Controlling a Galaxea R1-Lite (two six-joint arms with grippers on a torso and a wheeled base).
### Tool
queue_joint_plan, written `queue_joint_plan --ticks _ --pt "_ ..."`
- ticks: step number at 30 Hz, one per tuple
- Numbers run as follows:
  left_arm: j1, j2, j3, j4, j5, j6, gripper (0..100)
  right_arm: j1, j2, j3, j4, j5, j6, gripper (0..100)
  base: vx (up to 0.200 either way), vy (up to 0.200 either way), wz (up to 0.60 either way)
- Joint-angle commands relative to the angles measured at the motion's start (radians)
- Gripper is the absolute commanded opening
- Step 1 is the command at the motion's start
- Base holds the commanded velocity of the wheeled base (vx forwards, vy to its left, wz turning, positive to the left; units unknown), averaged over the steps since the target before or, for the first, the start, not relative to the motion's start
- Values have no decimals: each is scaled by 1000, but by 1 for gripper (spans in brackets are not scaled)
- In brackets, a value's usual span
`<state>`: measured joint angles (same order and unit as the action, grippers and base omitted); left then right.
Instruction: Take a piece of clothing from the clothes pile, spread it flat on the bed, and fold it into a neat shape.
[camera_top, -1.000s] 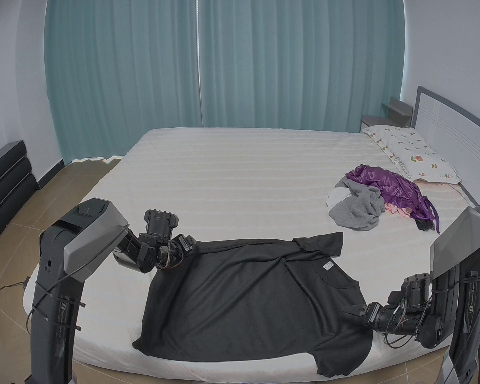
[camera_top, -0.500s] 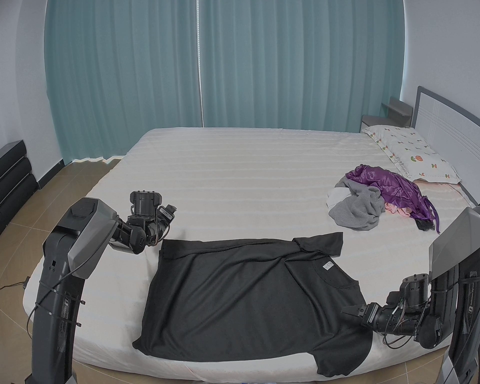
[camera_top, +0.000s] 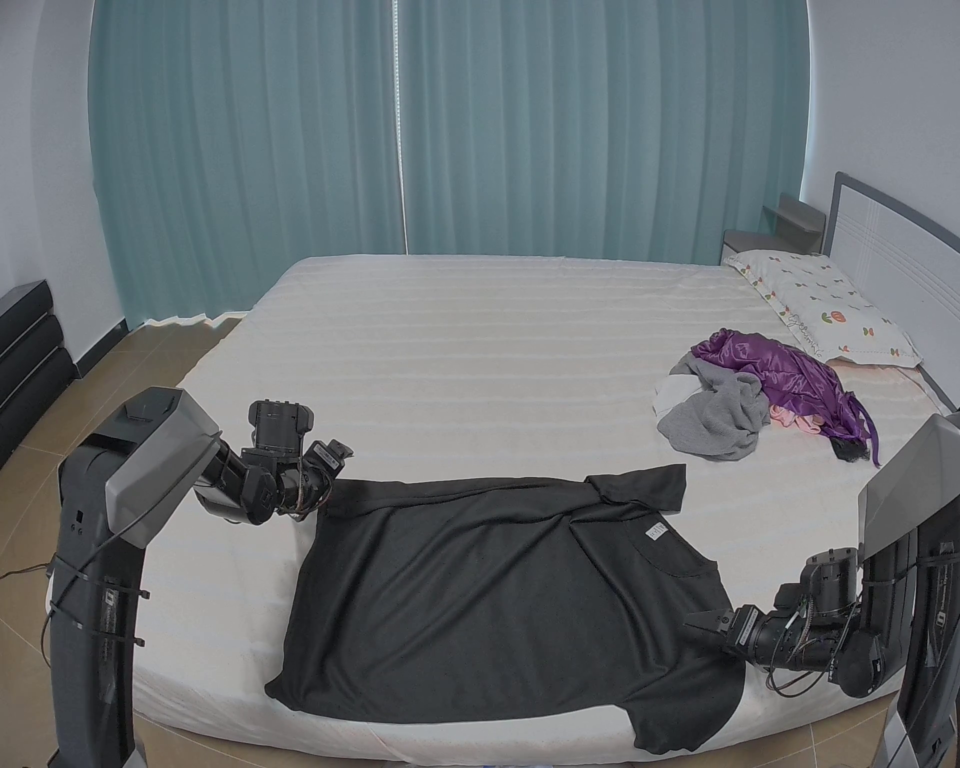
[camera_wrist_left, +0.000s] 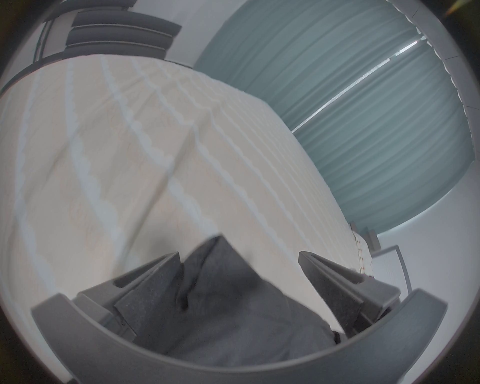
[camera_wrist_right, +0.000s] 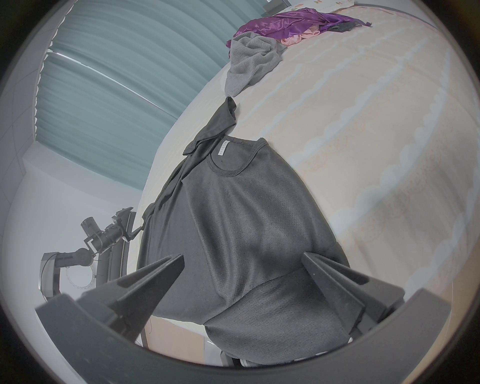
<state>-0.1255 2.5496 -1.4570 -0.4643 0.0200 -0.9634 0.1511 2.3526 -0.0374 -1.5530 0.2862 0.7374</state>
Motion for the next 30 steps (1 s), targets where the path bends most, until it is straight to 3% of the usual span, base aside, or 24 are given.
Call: queue_joint_plan --ticks 1,11,21,27,30 --pt "-14 -130 116 3 -57 2 100 -1 2 2 -15 1 2 100 0 0 0" --pt "-106 -107 165 7 -58 71 100 4 19 1 -13 -1 -1 100 0 0 0" --pt "-126 -48 149 7 -51 175 100 7 24 -2 -13 -1 -1 100 0 0 0" --pt "-125 17 61 38 -31 199 100 8 24 -2 -13 -1 -1 100 0 0 0" --pt "-115 70 -51 88 -12 198 100 8 24 -4 -15 -1 -1 100 0 0 0"
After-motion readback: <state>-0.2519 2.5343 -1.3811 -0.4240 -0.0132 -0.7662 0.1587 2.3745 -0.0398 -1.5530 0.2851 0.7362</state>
